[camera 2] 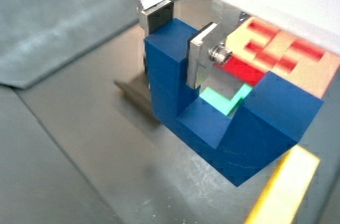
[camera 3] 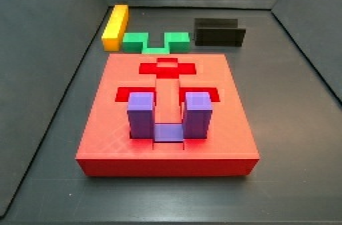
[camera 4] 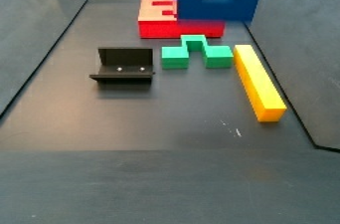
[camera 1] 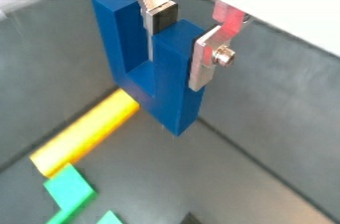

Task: Pick up the blue object. Move up. Move to above the board. Insert the blue object.
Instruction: Move to above the board.

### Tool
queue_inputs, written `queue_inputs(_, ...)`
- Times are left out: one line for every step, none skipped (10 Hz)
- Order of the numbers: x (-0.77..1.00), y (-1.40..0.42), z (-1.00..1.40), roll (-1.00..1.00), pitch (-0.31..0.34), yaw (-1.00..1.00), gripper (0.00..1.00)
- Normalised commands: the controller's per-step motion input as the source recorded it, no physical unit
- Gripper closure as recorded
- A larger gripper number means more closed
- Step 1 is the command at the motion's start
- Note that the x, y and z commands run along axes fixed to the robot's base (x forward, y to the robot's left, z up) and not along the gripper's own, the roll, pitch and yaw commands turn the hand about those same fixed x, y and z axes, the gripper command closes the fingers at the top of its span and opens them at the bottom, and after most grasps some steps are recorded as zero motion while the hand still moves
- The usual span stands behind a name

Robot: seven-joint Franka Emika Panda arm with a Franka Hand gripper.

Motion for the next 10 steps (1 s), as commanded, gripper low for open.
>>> queue_inputs(0.02, 0.0, 0.35, 0.02, 0.08, 0.01, 1.0)
queue_inputs(-0.07, -1.4, 0.17, 0.08, 0.188, -0.01, 1.0)
queue_inputs(-0.07, -1.4, 0.16, 0.08, 0.187, -0.01, 1.0)
queue_inputs(-0.08, -1.4, 0.16, 0.11, 0.089, 0.0, 1.0)
queue_inputs(-0.09, -1.4, 0.16, 0.06, 0.05, 0.0, 1.0)
queue_inputs(-0.09, -1.4, 0.16, 0.03, 0.025, 0.01, 1.0)
queue_inputs(-0.09, -1.4, 0.17, 0.02, 0.025, 0.01, 1.0)
queue_inputs(-0.09, -1.4, 0.17, 0.0, 0.021, 0.01, 1.0)
queue_inputs(-0.09, -1.4, 0.17, 0.0, 0.021, 0.0, 1.0)
queue_inputs(-0.08, -1.4, 0.19, 0.0, 0.033, 0.01, 1.0)
